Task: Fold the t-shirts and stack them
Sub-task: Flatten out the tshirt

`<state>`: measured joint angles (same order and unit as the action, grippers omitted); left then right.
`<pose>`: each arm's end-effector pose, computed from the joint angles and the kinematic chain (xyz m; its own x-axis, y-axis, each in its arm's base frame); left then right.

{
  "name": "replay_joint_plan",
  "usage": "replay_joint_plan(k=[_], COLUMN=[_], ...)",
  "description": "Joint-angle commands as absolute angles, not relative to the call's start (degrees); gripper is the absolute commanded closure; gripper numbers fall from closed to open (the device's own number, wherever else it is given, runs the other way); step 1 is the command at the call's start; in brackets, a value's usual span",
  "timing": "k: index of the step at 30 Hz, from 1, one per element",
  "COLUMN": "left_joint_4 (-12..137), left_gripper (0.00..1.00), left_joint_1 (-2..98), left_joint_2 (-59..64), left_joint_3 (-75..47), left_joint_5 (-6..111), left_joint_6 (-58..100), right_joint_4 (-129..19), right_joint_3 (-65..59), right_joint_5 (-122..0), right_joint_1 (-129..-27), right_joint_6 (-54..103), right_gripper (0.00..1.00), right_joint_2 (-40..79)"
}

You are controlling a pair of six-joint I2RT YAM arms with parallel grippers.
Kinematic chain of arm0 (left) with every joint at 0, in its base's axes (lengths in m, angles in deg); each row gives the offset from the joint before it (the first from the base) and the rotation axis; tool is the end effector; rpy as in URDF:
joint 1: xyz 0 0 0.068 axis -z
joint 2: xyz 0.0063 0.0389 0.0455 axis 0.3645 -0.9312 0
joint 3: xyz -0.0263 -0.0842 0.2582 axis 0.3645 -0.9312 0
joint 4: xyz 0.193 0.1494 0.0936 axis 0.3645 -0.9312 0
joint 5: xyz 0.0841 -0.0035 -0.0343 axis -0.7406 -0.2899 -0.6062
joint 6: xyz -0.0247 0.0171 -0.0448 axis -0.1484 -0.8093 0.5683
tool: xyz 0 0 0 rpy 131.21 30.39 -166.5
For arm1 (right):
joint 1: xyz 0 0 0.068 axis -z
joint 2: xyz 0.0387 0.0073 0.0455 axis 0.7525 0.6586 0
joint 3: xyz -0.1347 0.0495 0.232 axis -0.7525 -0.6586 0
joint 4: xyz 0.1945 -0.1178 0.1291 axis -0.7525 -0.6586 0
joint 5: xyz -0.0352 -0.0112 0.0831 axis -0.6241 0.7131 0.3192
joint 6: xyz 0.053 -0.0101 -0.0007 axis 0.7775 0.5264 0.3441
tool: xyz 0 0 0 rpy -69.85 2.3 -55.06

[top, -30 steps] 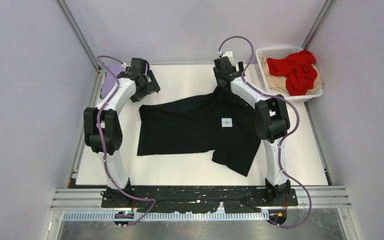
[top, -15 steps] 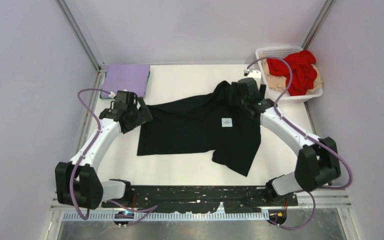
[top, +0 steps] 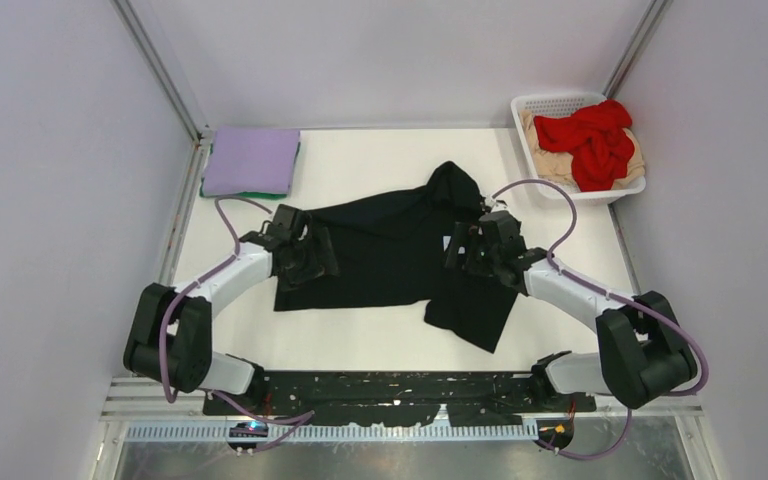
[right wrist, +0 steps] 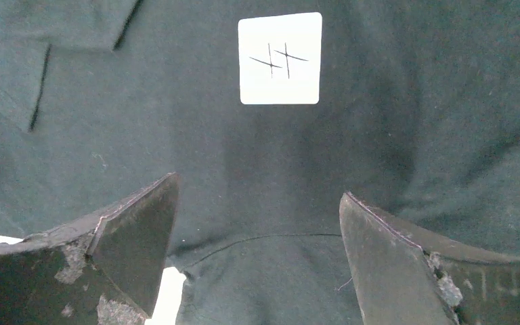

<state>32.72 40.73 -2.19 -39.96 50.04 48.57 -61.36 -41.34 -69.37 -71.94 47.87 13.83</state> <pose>0.2464 -0.0903 0.1891 -0.8827 -0.3545 -0.3084 -0.2356 0.9018 -0.3623 0.2395 0.1020 0.1870 -0.7573 0.2274 -0.6122 -0.0019 0.9367 0.3502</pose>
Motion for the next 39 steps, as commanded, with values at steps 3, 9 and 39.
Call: replay_joint_plan(k=[3,9,39], left_joint_4=[31.40,29.72,17.70], left_gripper=[0.00,0.00,0.02], left_joint_1=[37.89,29.37,34.63], left_joint_2=[-5.23,-6.76,18.47], left_joint_3=[-38.07,-37.77,-52.99], left_joint_5=[42.10,37.85,35.86], left_joint_6=[48.79,51.08,58.78], right_joint_4=[-59.44,-60.79,-70.09], right_joint_3=[-42.71,-41.71,-35.19], right_joint_5=[-70.98,-72.77,-76.33], right_joint_1=[-71.84,-69.83,-58.95], right_joint_6=[50.06,48.78,50.26], right_gripper=[0.05,0.05,0.05], right_joint_2=[15.91,18.08,23.55])
